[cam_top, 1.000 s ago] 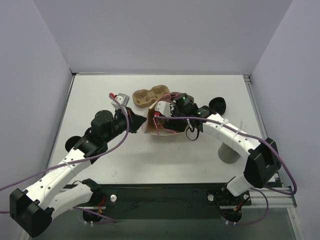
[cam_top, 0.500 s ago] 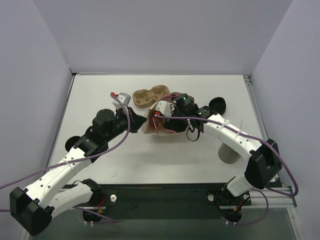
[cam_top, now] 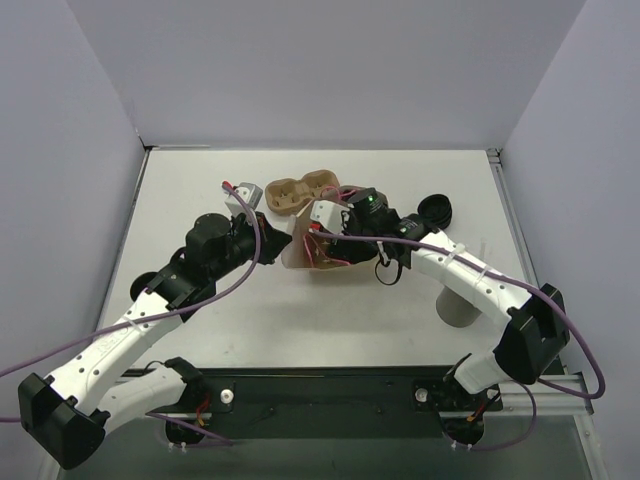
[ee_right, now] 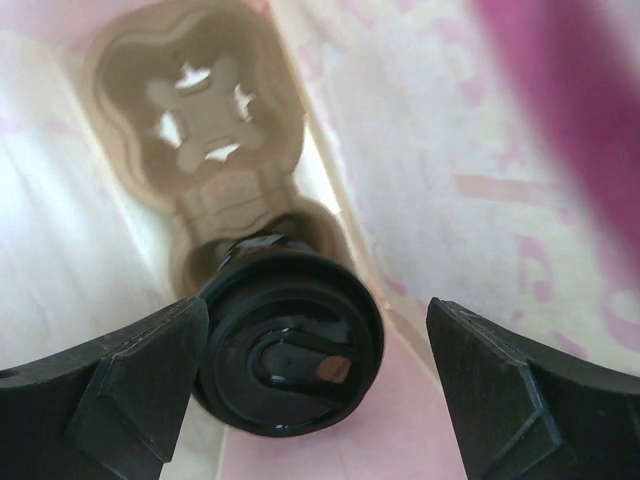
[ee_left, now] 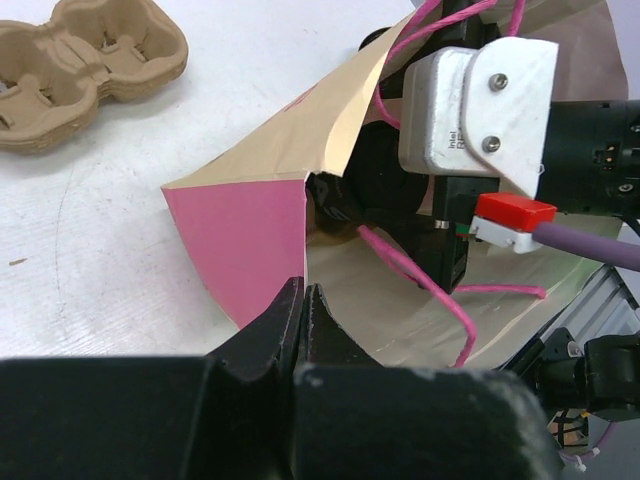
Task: Pack the takeout coffee
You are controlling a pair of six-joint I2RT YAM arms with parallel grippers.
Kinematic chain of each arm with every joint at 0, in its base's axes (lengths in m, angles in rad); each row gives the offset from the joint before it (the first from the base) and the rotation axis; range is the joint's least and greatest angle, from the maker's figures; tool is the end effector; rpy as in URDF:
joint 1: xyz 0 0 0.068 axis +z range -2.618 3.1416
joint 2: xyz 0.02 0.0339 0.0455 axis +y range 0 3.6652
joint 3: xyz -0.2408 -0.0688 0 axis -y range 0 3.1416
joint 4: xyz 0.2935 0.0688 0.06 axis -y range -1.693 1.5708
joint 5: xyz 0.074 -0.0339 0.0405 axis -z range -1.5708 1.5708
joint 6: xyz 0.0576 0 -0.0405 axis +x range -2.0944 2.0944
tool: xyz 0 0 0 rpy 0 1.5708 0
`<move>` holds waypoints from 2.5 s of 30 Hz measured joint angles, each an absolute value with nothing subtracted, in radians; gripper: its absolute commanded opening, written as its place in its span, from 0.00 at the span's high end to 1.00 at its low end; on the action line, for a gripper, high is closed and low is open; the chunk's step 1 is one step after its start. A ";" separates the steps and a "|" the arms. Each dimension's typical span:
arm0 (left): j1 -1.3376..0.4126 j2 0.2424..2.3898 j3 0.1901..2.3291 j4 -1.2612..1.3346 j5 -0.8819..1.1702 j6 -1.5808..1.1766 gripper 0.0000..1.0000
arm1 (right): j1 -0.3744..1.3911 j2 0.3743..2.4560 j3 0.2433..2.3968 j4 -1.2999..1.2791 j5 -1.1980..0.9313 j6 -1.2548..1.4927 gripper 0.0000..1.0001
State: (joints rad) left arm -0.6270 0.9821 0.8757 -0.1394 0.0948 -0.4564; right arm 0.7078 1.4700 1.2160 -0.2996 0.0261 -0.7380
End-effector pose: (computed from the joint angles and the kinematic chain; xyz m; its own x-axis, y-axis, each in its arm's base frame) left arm 0.2494 -0.1874 0.3103 -0.4671 -0.2034 -0.8605 0.5042 0.7382 -0.4481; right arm 0.3101 0.2634 0.2682 0.1304 -0.7736 -0.6201 -0.7371 0.3426 -0.5825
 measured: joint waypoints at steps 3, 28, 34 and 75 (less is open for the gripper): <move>-0.627 0.984 0.888 -0.170 0.089 -0.456 1.00 | 0.714 1.465 1.216 -0.307 0.020 -0.730 0.11; -0.627 1.020 1.043 -0.335 0.086 -0.488 0.91 | 0.781 1.413 1.217 -0.416 -0.076 -0.644 0.20; -0.627 1.021 1.046 -0.344 0.086 -0.489 0.91 | 0.781 1.427 1.247 -0.424 -0.091 -0.638 0.24; -0.592 1.095 1.297 -0.386 -0.106 -0.364 0.68 | 0.725 1.486 1.518 -0.500 -0.169 -0.597 0.33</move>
